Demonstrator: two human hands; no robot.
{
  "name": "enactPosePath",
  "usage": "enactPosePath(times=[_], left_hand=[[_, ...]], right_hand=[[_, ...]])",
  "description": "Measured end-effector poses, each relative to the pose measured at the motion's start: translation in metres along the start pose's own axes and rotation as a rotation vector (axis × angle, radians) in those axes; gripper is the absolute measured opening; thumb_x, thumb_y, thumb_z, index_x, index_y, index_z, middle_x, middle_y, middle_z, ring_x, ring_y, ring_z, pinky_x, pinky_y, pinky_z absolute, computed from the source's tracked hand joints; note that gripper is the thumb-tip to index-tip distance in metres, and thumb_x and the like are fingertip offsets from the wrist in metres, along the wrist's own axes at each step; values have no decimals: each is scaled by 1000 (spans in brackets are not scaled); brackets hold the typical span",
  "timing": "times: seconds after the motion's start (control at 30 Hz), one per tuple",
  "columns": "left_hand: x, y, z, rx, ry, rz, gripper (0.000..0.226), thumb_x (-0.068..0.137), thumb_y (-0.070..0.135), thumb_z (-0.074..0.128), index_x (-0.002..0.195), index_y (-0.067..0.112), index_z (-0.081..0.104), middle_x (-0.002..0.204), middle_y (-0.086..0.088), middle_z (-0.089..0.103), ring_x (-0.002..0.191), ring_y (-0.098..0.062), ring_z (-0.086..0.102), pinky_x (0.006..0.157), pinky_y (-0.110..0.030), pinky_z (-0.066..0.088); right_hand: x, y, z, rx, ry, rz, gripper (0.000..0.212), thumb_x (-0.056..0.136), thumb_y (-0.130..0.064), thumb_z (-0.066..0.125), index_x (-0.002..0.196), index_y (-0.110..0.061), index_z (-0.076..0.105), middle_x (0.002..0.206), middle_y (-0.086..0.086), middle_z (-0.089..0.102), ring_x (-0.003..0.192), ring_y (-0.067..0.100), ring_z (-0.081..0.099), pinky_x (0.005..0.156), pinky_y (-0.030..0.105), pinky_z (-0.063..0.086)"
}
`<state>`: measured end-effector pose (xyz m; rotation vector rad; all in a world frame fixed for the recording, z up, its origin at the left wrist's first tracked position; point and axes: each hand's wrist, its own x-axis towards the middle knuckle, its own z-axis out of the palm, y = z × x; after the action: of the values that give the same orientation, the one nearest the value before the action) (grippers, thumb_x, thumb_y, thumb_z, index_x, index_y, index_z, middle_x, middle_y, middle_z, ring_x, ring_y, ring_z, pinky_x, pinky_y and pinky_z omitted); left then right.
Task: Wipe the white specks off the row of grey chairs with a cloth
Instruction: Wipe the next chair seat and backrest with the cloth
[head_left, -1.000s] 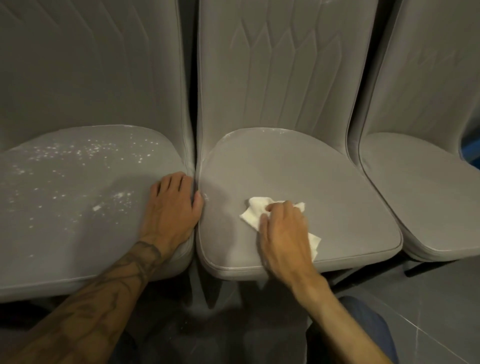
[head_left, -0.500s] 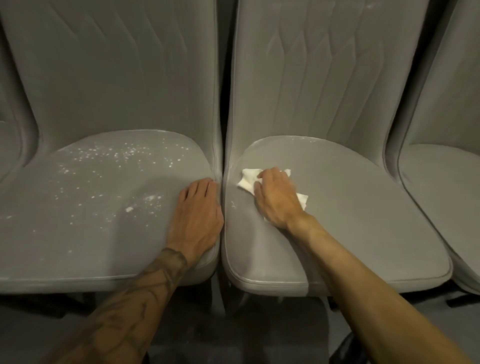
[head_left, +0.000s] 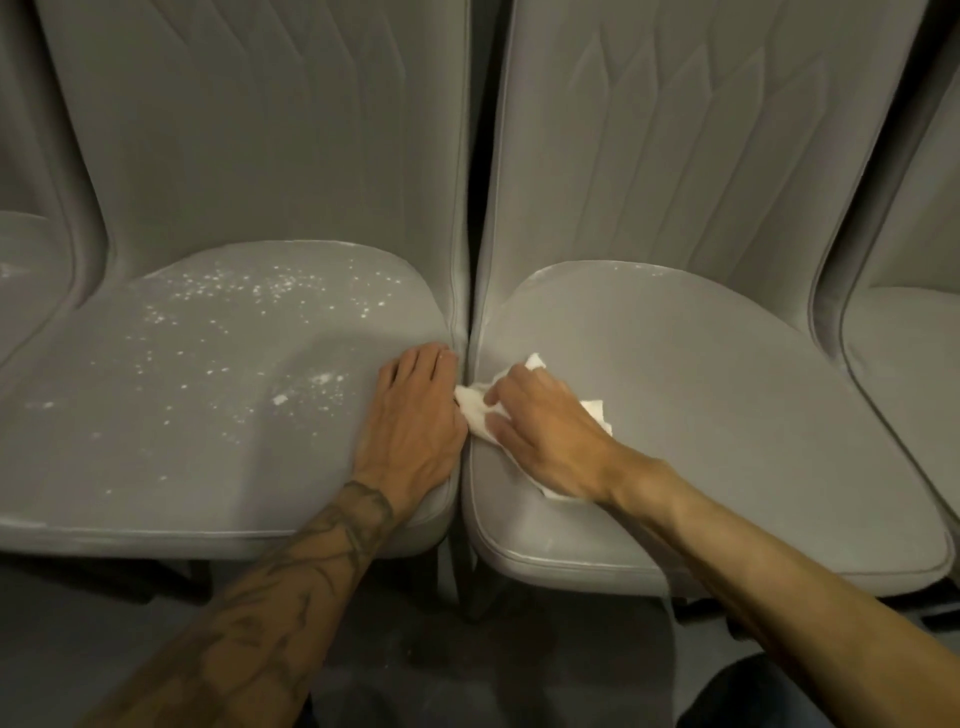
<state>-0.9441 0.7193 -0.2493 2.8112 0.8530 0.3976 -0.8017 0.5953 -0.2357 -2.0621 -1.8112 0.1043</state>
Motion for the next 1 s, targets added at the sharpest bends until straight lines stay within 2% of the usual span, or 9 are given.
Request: enactPosePath(times=[0.13,0.23,0.3,0.43,0.5,0.63,0.77,0.87,1.0], left_hand=[[-1,2,-3,32,2,9,51,91,27,34,129,3,58,130,-16,60,122,-35,55,107,-45,39],[0,2,-2,11,23,-13,43,94,19,35,128,6,59,130,-14,60,121,-32,55,107,-43,38],[-2,2,-3,10,30,-1,47,92,22,32,126,6,59,128,-15,60,120,-33,56,106,-44,39],[-1,3,-4,24,-7,-14,54,90,20,28,132,4,57,134,-16,58,125,-33,53,112,-44,37],[-1,4,-4,28,-13,-24,52,91,19,31,133,3,57,135,-17,58,125,-33,53,112,-44,36],[-2,3,-6,25,-9,-2,55,89,23,27,126,1,60,128,-20,61,119,-38,57,107,-48,41],[-1,3,-3,25,11,1,46,87,18,34,121,1,61,124,-20,61,115,-38,57,103,-48,41],[0,3,-3,31,6,-3,42,90,15,34,122,2,59,123,-19,60,114,-37,56,104,-48,41],[-2,5,-6,60,1,12,52,92,25,21,120,2,59,121,-19,61,112,-37,57,102,-50,43]], right_hand=[[16,12,-7,-19,-71,64,27,104,-32,43,122,-15,54,117,6,53,104,26,48,91,40,36],[36,11,-8,-39,-10,197,30,105,-29,41,126,-11,53,121,10,52,109,29,47,96,40,35],[15,-2,-2,-9,15,146,28,104,-30,43,123,-12,54,117,7,52,104,26,48,92,41,38],[-58,-32,-4,80,-65,-34,19,104,-43,38,115,-31,47,109,-14,44,93,4,43,83,16,37],[-59,-28,-12,65,-128,-45,20,105,-45,35,115,-32,46,109,-15,46,95,5,45,87,19,38],[-18,-14,-18,-57,-12,155,29,106,-31,40,124,-13,54,117,5,53,105,24,50,97,38,38],[-53,-39,-2,-39,92,133,23,106,-34,39,116,-17,52,109,-2,49,94,15,46,88,32,41],[-95,-61,-3,7,23,63,19,107,-40,35,113,-26,47,108,-10,45,90,7,43,83,23,37],[-77,-50,-11,-105,93,200,23,106,-35,38,114,-19,51,109,-1,50,94,17,46,87,36,41]])
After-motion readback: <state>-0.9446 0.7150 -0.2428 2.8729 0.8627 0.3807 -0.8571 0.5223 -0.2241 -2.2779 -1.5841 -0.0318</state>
